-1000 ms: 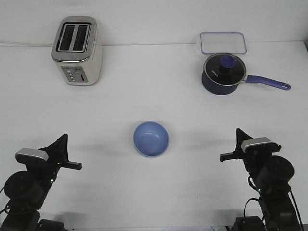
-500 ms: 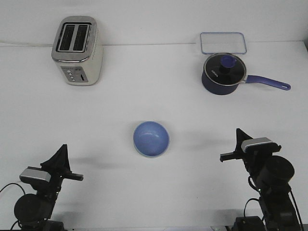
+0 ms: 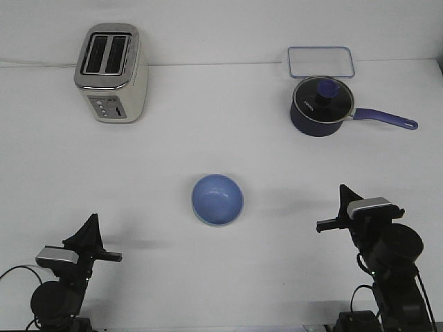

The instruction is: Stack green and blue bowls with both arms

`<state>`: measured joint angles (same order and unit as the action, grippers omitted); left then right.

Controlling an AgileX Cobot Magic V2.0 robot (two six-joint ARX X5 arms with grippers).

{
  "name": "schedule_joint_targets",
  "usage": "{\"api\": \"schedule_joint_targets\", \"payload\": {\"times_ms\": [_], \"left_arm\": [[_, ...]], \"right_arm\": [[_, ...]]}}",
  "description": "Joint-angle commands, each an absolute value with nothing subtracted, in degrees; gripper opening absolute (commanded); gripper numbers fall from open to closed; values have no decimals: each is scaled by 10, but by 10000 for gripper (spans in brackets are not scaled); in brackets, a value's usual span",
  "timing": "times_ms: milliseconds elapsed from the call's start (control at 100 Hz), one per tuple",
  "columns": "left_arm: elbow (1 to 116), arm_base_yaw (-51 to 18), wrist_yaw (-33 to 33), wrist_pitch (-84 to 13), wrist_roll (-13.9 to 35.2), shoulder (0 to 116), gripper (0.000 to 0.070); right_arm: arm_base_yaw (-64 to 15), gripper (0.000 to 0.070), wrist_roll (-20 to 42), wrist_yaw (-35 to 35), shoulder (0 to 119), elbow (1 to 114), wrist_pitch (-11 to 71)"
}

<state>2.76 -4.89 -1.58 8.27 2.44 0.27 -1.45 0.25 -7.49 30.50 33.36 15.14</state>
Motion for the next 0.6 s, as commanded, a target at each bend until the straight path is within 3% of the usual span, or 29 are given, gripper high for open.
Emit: {"api": "schedule_joint_targets", "payload": {"times_ms": [0, 590], "left_arm": [[25, -46, -14, 92, 19, 2, 11], [8, -44, -14, 120, 20, 2, 11]], "right_arm": [[-15, 0, 6, -74, 307, 337, 145], [-15, 0, 6, -74, 307, 337, 145]]}}
